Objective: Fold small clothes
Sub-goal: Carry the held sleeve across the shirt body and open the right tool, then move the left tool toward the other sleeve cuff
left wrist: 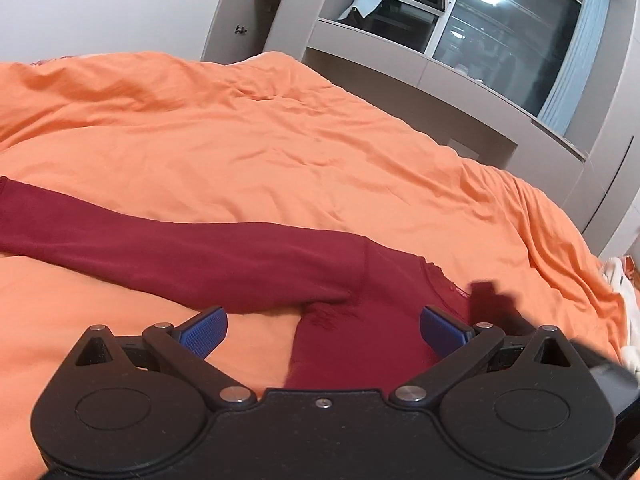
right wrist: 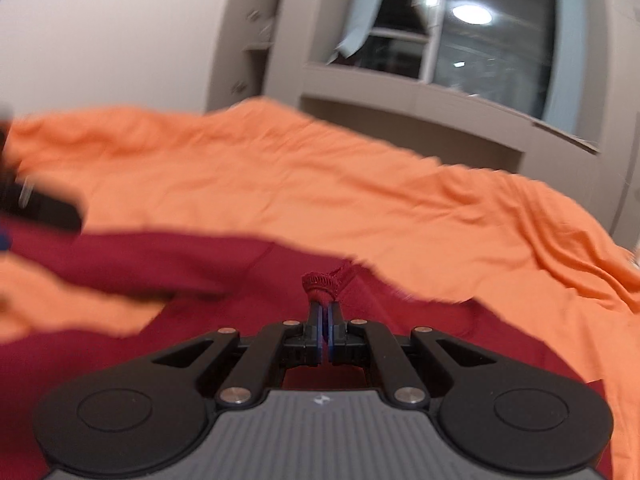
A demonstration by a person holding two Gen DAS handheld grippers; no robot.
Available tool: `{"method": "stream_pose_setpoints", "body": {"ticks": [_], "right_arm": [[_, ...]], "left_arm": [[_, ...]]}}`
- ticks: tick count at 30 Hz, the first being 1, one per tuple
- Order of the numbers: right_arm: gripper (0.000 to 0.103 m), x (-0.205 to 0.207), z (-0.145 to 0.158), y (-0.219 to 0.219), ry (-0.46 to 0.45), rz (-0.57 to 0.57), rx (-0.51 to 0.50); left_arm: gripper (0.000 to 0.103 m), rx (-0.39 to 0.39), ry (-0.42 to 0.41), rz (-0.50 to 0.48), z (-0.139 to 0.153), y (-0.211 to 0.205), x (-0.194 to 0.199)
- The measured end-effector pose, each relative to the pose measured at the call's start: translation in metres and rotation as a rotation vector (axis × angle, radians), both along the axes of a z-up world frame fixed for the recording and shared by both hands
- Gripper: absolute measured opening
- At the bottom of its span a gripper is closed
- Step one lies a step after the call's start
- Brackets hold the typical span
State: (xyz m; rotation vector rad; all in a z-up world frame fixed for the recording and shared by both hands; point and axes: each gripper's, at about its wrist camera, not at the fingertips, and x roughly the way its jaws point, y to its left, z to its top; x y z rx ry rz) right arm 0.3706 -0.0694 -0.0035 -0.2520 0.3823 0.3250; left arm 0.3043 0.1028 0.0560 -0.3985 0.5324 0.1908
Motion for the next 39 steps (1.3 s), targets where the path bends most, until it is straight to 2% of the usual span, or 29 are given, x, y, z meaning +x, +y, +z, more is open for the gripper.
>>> {"method": "stream_pose_setpoints", "body": {"ticks": [3, 6, 7, 8, 9, 10, 11, 13, 14, 17, 21, 25, 31, 34, 37, 39], "right_arm": [[0.003, -0.010, -0.019, 0.011, 0.047, 0.049, -0.063], [0.009, -0.013, -0.026, 0.014, 0.095, 0.094, -0.100], [0.015, -0.017, -0.026, 0.014, 0.111, 0.115, -0.097], [0.029, -0.018, -0.025, 0.012, 0.125, 0.131, -0.094], [0.037, -0.017, -0.021, 0.009, 0.135, 0.145, -0.090], [0.052, -0.022, -0.018, 0.005, 0.136, 0.158, -0.085], [0.060, -0.027, -0.014, 0.000, 0.138, 0.174, -0.081], [0.066, -0.039, -0.006, -0.012, 0.137, 0.199, -0.073], [0.075, -0.045, -0.002, -0.021, 0.135, 0.207, -0.072], [0.091, -0.062, 0.008, -0.054, 0.119, 0.196, -0.068], [0.097, -0.086, 0.013, -0.109, 0.086, 0.107, -0.095], [0.103, -0.100, 0.012, -0.167, 0.048, -0.053, -0.114], [0.103, -0.098, -0.012, -0.229, 0.040, -0.309, -0.198], [0.103, -0.087, -0.026, -0.242, 0.053, -0.357, -0.216], [0.103, -0.070, -0.042, -0.243, 0.084, -0.365, -0.277], [0.103, -0.060, -0.052, -0.242, 0.097, -0.361, -0.283]], "left_arm": [[0.102, 0.001, 0.001, -0.001, 0.000, 0.001, 0.000], [0.102, 0.002, 0.005, -0.003, -0.001, 0.002, 0.001], [0.102, 0.002, 0.008, -0.002, -0.001, 0.002, 0.001], [0.102, 0.002, 0.011, -0.001, -0.002, 0.002, 0.001], [0.102, 0.001, 0.015, -0.001, -0.003, 0.002, 0.002], [0.102, 0.001, 0.019, -0.003, -0.004, 0.002, 0.003], [0.102, 0.001, 0.025, -0.005, -0.005, 0.001, 0.005], [0.102, 0.002, 0.038, -0.013, -0.008, 0.000, 0.008], [0.102, 0.003, 0.043, -0.020, -0.009, -0.002, 0.010], [0.102, 0.011, 0.062, -0.060, -0.015, -0.009, 0.016], [0.102, 0.034, 0.093, -0.111, -0.026, -0.021, 0.028], [0.102, 0.038, 0.138, -0.167, -0.040, -0.035, 0.042], [0.102, 0.082, 0.162, -0.203, -0.058, -0.051, 0.068], [0.102, 0.087, 0.206, -0.203, -0.069, -0.053, 0.079], [0.102, 0.090, 0.248, -0.199, -0.077, -0.053, 0.085], [0.102, 0.097, 0.281, -0.197, -0.081, -0.053, 0.089]]}}
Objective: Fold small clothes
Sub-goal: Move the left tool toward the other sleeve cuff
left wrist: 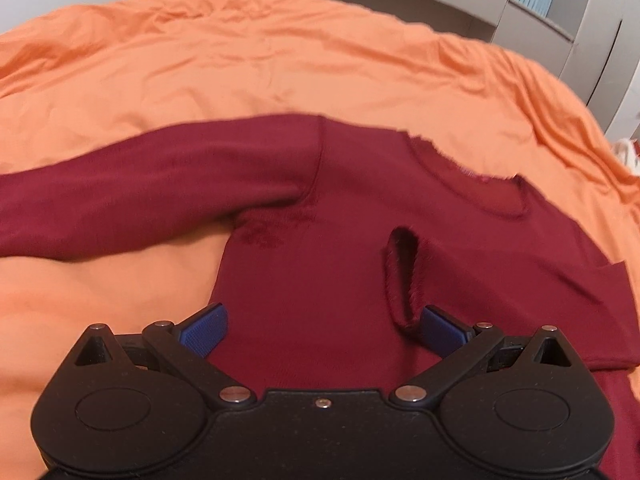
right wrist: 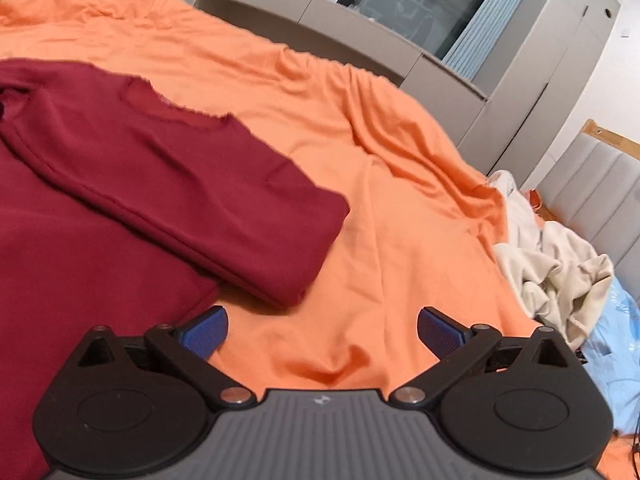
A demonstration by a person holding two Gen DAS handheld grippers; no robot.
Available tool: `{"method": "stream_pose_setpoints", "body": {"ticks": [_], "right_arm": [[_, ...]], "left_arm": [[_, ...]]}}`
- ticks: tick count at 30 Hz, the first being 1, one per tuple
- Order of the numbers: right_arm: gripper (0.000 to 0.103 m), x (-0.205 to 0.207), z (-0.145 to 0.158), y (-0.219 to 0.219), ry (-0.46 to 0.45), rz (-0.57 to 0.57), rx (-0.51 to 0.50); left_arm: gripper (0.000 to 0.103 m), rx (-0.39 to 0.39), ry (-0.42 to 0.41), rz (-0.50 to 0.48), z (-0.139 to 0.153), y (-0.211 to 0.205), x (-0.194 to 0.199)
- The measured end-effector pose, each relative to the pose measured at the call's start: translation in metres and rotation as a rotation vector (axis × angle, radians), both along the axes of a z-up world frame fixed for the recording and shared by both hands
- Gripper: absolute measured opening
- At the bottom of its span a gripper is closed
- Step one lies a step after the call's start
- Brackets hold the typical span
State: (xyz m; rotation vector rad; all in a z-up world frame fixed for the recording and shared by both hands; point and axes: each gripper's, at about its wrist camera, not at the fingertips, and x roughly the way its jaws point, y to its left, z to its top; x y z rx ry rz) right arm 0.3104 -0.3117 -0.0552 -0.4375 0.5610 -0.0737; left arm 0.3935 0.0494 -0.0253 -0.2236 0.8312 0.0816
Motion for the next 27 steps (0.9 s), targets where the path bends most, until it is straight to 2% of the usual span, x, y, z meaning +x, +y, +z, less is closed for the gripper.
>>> {"method": "stream_pose_setpoints", "body": {"ticks": [8, 14, 20, 23, 27], "right_arm": [[0.103, 0.030, -0.011, -0.005, -0.049, -0.083, 0.005], [0.103, 0.027, -0.005, -0.012, -0.114, -0.190, -0.010], [0.103, 0.023, 0.001, -0.027, -0.156, -0.307, 0.017], [0.103, 0.021, 0.003, -0.033, -0.139, -0.294, 0.071], [0.103, 0.019, 0.005, -0.024, -0.135, -0.255, 0.054]], "left_arm": [[0.102, 0.071, 0.044, -0.030, -0.008, -0.009, 0.004], [0.102, 0.094, 0.057, -0.040, -0.010, -0.011, 0.005], [0.102, 0.126, 0.068, -0.055, -0.012, -0.015, 0.005], [0.102, 0.129, 0.068, -0.056, -0.013, -0.015, 0.005], [0.102, 0.123, 0.065, -0.055, -0.012, -0.015, 0.005]]}}
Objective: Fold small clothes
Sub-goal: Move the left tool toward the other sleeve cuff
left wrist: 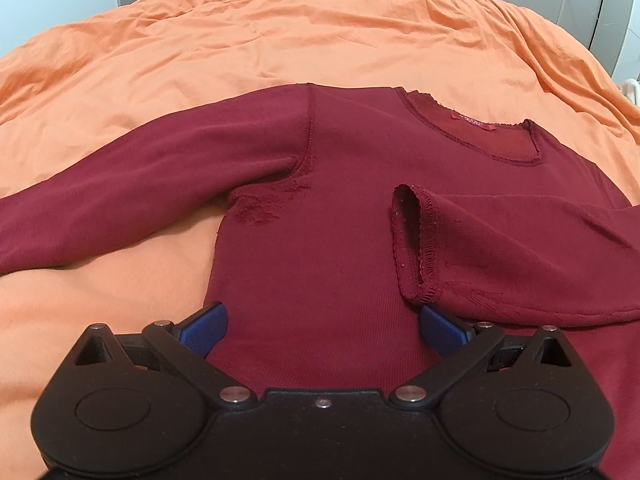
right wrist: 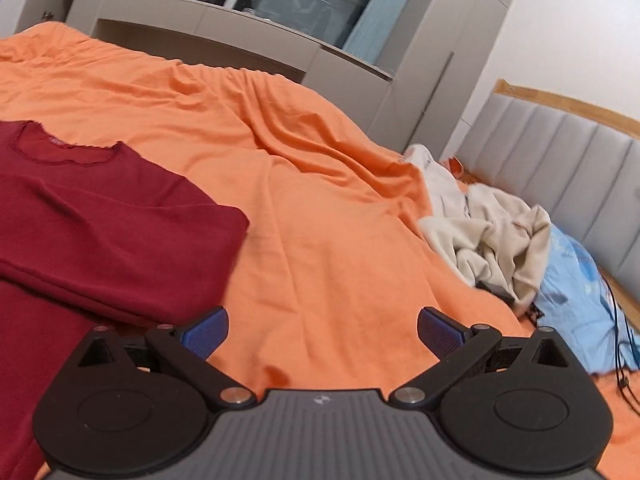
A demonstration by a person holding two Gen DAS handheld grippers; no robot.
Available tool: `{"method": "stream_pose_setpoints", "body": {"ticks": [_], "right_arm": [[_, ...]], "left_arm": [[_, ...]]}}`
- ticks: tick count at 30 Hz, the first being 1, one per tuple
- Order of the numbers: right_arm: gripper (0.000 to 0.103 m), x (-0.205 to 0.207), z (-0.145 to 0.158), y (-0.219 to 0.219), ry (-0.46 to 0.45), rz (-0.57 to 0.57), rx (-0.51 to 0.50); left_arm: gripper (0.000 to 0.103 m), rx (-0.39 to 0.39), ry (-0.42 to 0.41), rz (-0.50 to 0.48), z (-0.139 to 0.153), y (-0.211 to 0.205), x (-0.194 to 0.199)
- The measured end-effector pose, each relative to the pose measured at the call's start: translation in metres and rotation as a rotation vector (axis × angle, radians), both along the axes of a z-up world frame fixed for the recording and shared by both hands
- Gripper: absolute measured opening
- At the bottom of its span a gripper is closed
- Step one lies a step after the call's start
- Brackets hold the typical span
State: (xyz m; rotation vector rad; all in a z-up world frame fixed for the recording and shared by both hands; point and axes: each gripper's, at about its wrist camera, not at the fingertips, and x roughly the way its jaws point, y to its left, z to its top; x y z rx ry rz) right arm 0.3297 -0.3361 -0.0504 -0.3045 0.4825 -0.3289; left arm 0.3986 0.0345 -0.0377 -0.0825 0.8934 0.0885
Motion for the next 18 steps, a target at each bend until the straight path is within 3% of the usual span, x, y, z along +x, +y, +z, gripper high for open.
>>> {"method": "stream_pose_setpoints", "body": {"ticks": [5, 11, 18], "right_arm": [[0.103, -0.006, 0.013, 0.004, -0.025, 0.054, 0.009], [0.103, -0.020, 0.030, 0.001, -0.084, 0.105, 0.100], [0.103, -0.039, 0.052, 0.007, -0.174, 0.245, 0.227]], "left_arm": [[0.102, -0.052, -0.020, 0.015, 0.011, 0.008, -0.006], [0.102, -0.109, -0.078, 0.087, 0.041, 0.039, -0.025], [0.102, -0.119, -0.179, 0.275, 0.075, 0.118, -0.067]]}}
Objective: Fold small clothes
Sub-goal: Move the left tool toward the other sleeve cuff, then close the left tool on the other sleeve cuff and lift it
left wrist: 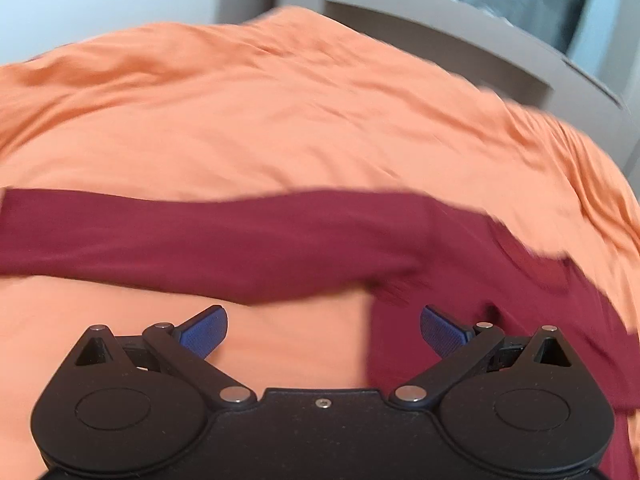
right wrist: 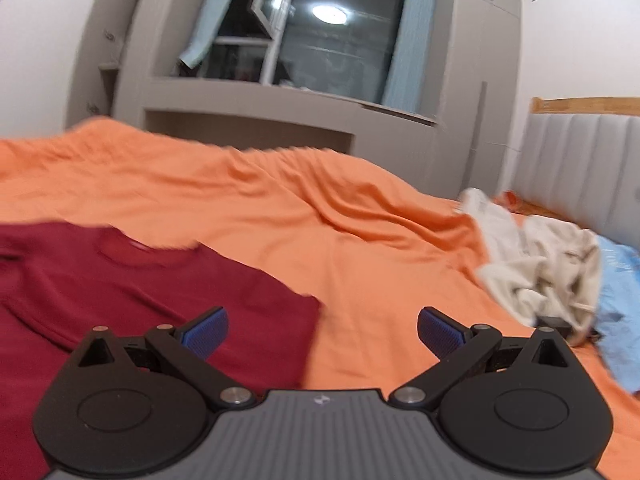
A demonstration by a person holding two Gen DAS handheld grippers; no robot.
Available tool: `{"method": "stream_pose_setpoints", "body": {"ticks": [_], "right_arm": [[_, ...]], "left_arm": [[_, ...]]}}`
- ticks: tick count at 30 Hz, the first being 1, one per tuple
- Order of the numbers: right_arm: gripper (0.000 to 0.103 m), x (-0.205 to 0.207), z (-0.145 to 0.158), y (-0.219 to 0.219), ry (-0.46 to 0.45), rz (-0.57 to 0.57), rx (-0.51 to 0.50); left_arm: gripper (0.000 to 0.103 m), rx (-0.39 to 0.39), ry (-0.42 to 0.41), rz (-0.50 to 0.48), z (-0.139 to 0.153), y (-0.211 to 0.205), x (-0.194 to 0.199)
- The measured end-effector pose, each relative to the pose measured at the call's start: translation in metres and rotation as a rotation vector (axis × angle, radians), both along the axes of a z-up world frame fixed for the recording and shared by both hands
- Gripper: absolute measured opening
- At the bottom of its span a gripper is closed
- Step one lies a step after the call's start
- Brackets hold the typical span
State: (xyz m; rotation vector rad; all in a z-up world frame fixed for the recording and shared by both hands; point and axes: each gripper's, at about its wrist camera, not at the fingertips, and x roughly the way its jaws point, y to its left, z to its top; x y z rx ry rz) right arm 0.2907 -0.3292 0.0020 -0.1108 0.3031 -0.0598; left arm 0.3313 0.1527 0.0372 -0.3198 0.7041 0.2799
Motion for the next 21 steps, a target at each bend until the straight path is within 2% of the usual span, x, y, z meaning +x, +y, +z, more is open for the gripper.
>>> {"method": "stream_pose_setpoints", "body": {"ticks": [7, 10, 14, 17, 21], "right_arm": [[0.103, -0.017, 0.013, 0.021, -0.018, 0.241, 0.121], [0.103, -0.019, 0.012, 0.033, -0.005, 0.314, 0.134], [0.103, -0.022, 0.006, 0.048, 0.011, 0.343, 0.090], [0.103, -0.020, 0.002, 0.051, 0.031, 0.345, 0.093], [0.103, -0.019, -0.002, 0.049, 0.044, 0.335, 0.112]], "left_arm": [[0.102, -0.034, -0.072, 0.199, 0.016, 0.081, -0.040], [0.102, -0.065, -0.092, 0.261, 0.016, 0.108, -0.052], [0.102, -0.111, -0.099, 0.351, 0.010, 0.137, -0.066], [0.102, -0.166, -0.106, 0.407, 0.003, 0.156, -0.073], [0.102, -0.283, -0.135, 0.476, -0.011, 0.175, -0.078]]}}
